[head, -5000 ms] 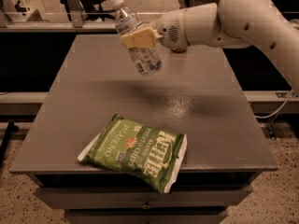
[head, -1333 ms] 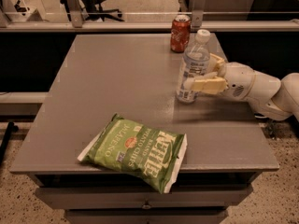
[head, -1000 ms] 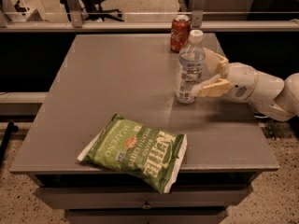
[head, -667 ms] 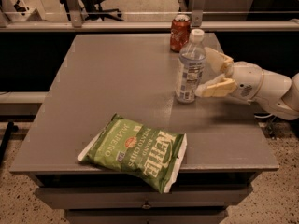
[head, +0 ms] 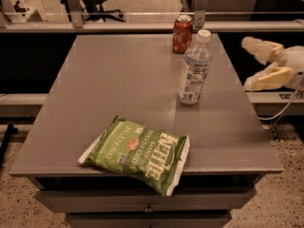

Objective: Place blue plastic bottle upright

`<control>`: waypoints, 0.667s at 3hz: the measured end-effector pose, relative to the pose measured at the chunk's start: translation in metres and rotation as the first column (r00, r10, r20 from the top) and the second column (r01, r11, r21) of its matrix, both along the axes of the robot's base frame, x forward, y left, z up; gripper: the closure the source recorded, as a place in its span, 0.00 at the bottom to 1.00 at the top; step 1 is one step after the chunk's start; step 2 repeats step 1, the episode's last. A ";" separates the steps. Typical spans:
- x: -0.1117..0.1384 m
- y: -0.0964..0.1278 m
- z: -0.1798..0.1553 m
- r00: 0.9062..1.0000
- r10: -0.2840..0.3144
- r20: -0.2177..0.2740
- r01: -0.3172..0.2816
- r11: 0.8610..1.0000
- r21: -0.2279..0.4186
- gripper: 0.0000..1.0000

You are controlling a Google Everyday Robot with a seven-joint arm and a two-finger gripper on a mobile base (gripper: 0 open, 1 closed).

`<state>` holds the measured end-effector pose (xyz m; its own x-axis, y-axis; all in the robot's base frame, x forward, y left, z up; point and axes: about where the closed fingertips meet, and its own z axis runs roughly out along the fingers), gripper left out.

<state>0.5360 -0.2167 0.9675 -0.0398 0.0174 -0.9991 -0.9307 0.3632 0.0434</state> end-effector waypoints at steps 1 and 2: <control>-0.002 -0.003 0.005 1.000 0.006 0.003 -0.006 1.000 -0.005 0.00; -0.002 -0.003 0.005 1.000 0.006 0.003 -0.006 1.000 -0.005 0.00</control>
Offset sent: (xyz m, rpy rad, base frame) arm 0.0000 0.0000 0.0000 0.0000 0.0000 0.0000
